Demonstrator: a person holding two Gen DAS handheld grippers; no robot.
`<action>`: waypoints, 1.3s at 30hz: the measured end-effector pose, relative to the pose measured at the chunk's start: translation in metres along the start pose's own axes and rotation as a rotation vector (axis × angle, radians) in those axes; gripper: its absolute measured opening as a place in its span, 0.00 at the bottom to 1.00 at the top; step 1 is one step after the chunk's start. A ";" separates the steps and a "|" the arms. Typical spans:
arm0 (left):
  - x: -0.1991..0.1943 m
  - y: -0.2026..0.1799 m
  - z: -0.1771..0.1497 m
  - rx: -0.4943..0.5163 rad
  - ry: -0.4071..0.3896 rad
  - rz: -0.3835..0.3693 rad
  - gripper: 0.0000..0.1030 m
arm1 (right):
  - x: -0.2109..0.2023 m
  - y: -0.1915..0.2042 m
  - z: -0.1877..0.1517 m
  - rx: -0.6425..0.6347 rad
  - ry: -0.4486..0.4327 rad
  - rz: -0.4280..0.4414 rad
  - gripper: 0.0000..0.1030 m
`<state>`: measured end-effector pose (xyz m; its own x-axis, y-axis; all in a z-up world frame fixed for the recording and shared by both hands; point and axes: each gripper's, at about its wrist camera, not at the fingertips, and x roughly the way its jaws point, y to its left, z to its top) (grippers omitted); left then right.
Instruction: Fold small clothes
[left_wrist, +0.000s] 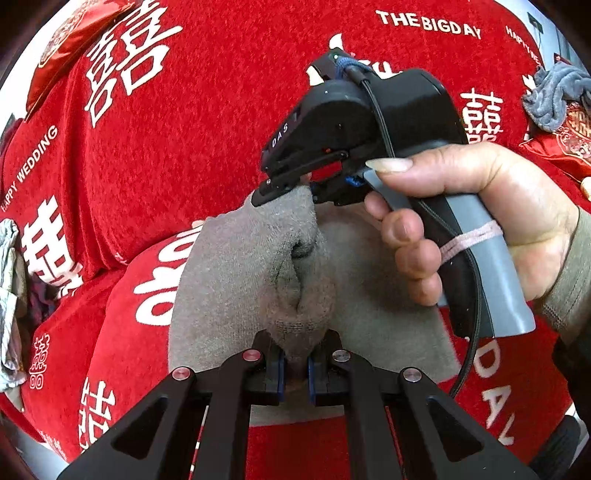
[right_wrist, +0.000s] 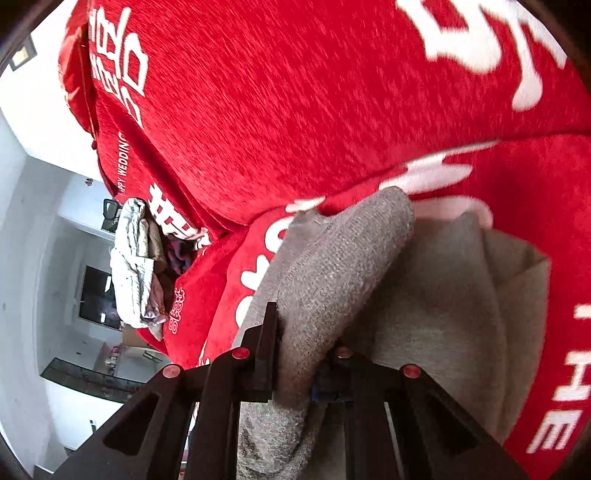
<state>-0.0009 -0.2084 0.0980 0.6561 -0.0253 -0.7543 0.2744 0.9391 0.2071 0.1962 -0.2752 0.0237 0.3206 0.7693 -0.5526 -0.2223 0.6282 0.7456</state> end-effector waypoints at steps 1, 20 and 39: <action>-0.002 -0.002 0.002 0.001 -0.003 -0.004 0.09 | -0.004 0.001 0.001 -0.003 -0.004 -0.001 0.14; 0.003 -0.052 0.012 0.074 0.030 -0.036 0.09 | -0.044 -0.028 0.004 -0.011 -0.012 -0.097 0.12; 0.027 -0.084 -0.008 0.153 0.087 -0.004 0.09 | -0.036 -0.064 -0.009 0.012 -0.007 -0.173 0.10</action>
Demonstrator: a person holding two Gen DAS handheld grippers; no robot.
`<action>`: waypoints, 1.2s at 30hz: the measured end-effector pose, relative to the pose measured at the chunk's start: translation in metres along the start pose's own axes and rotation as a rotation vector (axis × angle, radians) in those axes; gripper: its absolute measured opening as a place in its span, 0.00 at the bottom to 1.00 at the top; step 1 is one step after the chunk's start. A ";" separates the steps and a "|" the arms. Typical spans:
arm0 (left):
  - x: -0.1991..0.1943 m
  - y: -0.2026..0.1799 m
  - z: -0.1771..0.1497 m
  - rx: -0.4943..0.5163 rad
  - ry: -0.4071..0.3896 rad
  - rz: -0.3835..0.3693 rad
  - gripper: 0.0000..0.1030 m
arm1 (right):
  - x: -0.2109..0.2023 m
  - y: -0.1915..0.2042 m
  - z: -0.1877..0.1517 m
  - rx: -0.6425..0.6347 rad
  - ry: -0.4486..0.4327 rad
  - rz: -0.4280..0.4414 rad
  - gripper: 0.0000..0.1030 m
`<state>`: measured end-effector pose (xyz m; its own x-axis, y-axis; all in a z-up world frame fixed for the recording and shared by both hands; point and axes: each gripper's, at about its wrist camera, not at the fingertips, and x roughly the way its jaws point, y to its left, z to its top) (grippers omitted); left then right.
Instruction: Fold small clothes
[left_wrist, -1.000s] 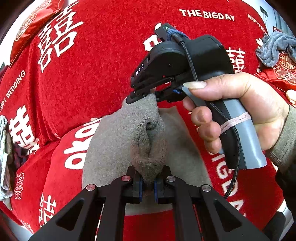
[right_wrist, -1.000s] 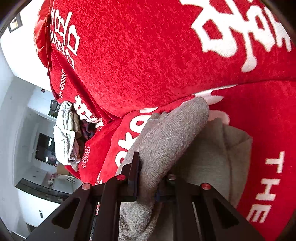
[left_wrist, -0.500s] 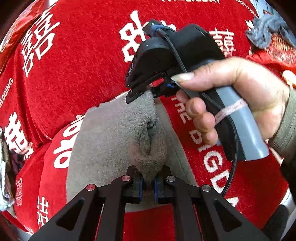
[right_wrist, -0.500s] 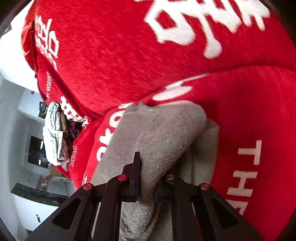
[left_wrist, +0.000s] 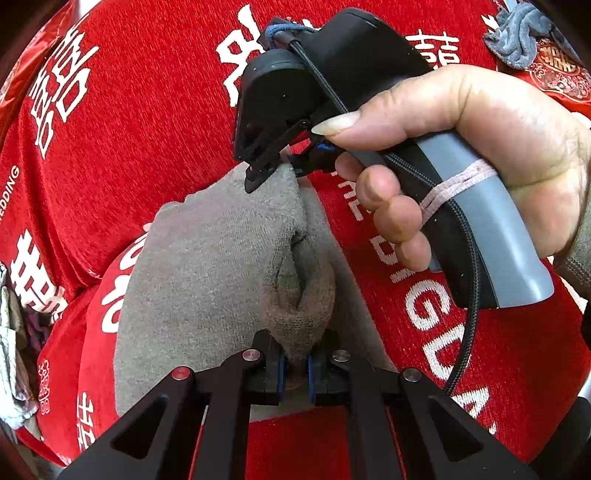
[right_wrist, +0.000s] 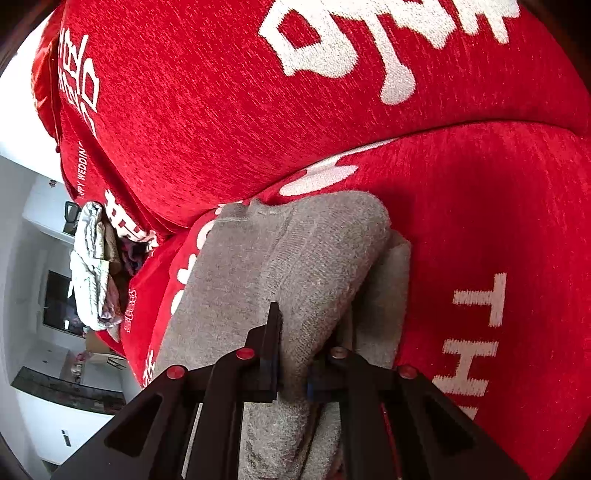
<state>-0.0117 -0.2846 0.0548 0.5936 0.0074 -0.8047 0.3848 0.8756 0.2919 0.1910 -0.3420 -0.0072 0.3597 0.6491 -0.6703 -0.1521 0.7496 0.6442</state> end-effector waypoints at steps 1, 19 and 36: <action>-0.001 0.000 0.000 -0.001 -0.001 -0.003 0.09 | -0.001 0.001 0.000 -0.002 -0.004 -0.004 0.09; 0.016 0.034 -0.002 -0.119 0.041 -0.183 0.55 | -0.021 0.005 -0.010 -0.013 -0.034 -0.105 0.51; -0.017 0.154 -0.091 -0.299 -0.037 -0.193 0.73 | -0.099 0.077 -0.125 -0.135 -0.183 -0.015 0.55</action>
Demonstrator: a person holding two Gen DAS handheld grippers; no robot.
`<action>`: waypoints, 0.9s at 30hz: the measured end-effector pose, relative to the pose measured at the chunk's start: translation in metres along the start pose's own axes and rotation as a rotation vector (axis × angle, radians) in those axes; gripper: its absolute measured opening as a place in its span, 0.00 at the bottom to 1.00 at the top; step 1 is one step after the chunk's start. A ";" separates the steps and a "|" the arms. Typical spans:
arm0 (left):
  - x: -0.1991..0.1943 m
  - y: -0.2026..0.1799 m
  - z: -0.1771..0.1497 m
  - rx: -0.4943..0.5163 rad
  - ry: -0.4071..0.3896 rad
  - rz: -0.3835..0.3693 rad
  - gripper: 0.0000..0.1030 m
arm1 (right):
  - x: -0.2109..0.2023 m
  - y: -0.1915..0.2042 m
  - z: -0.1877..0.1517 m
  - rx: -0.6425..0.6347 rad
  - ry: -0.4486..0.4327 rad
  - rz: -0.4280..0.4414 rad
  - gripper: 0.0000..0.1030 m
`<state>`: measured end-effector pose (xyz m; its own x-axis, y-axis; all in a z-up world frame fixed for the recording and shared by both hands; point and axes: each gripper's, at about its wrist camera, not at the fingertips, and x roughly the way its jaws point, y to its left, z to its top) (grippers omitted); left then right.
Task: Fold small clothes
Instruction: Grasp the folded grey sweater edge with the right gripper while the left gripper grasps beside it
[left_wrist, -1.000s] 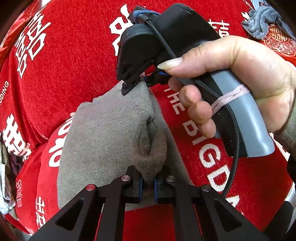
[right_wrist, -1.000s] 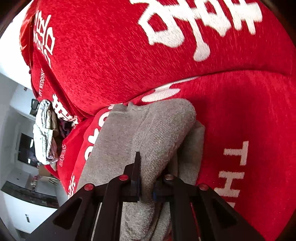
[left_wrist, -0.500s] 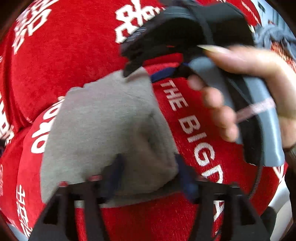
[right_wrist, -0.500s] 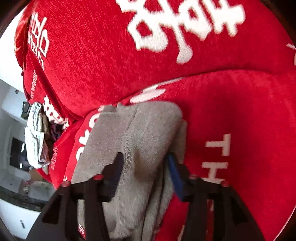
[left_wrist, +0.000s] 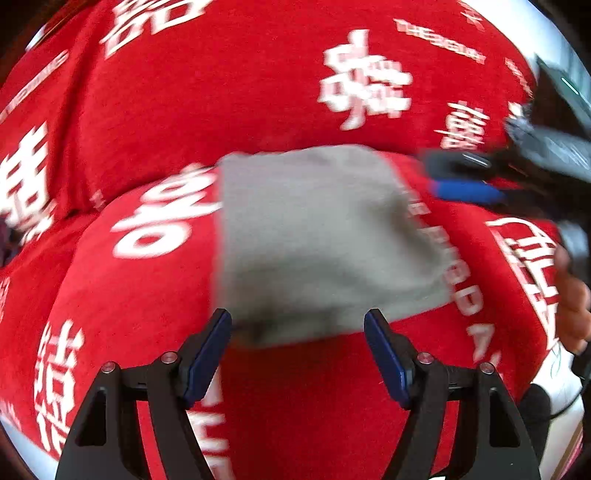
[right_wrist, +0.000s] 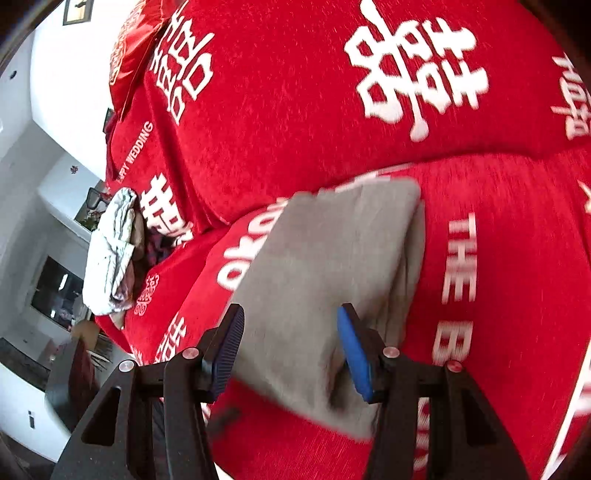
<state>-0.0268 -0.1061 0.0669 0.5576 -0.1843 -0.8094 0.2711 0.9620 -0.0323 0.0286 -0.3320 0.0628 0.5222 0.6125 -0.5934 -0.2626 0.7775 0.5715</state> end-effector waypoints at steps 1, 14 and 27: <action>0.003 0.009 -0.004 -0.020 0.010 0.011 0.73 | 0.001 0.001 -0.009 0.003 -0.005 -0.010 0.55; 0.040 0.038 -0.008 -0.140 0.044 0.116 0.73 | 0.037 -0.001 -0.050 -0.006 0.061 -0.258 0.05; 0.006 0.062 -0.023 -0.153 0.036 0.029 0.75 | 0.006 -0.020 -0.070 0.048 0.004 -0.199 0.10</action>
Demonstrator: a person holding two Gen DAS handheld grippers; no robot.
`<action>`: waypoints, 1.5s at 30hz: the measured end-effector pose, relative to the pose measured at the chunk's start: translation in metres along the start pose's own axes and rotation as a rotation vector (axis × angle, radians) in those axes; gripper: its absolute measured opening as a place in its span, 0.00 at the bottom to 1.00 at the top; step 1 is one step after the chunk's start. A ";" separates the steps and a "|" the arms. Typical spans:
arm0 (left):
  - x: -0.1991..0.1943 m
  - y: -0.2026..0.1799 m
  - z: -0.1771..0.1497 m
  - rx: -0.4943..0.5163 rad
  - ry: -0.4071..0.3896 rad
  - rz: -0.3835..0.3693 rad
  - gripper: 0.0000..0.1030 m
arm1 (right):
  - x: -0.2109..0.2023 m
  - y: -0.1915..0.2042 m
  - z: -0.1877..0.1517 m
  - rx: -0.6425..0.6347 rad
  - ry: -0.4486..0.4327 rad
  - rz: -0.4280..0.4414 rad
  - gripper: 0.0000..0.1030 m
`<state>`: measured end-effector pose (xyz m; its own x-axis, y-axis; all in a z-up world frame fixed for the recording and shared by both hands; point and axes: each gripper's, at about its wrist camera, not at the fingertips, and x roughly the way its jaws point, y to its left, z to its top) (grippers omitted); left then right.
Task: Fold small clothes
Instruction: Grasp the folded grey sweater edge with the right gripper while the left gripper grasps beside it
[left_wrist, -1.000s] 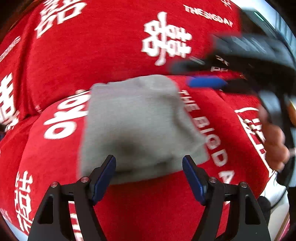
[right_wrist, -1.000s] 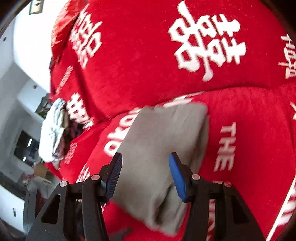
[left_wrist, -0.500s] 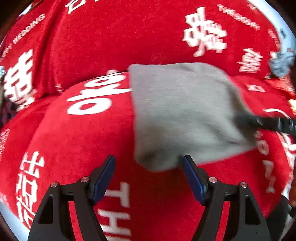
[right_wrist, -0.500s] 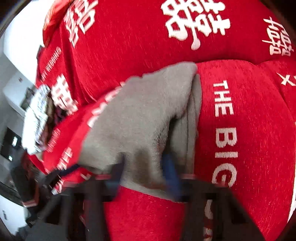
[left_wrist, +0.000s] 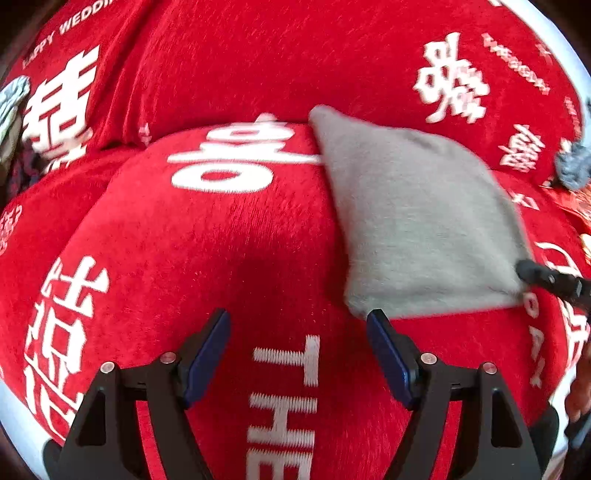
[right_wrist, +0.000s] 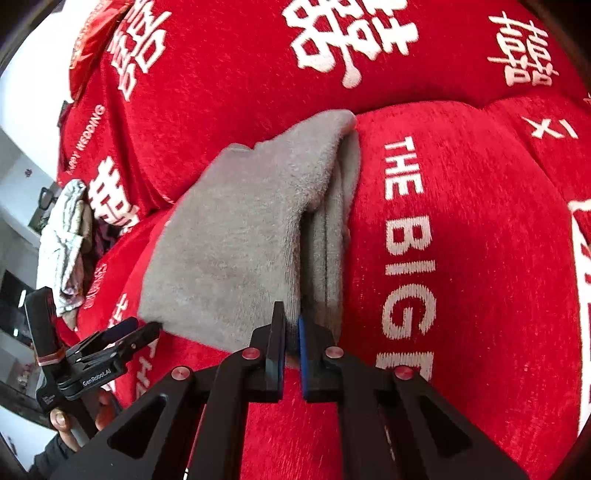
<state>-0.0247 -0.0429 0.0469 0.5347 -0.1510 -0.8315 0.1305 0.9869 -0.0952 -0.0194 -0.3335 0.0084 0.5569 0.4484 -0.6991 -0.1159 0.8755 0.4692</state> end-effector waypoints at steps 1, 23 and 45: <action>-0.008 -0.001 0.003 0.007 -0.017 -0.009 0.75 | -0.008 0.002 0.002 -0.014 -0.011 0.008 0.11; 0.056 -0.035 0.107 0.010 0.026 -0.076 0.89 | 0.026 0.010 0.104 -0.110 -0.085 0.073 0.60; 0.091 0.005 0.136 -0.048 0.145 -0.148 0.99 | 0.028 -0.051 0.137 0.091 -0.030 -0.021 0.68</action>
<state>0.1382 -0.0590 0.0455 0.3865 -0.2879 -0.8762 0.1568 0.9567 -0.2452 0.1150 -0.3905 0.0391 0.5827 0.4235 -0.6936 -0.0293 0.8639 0.5029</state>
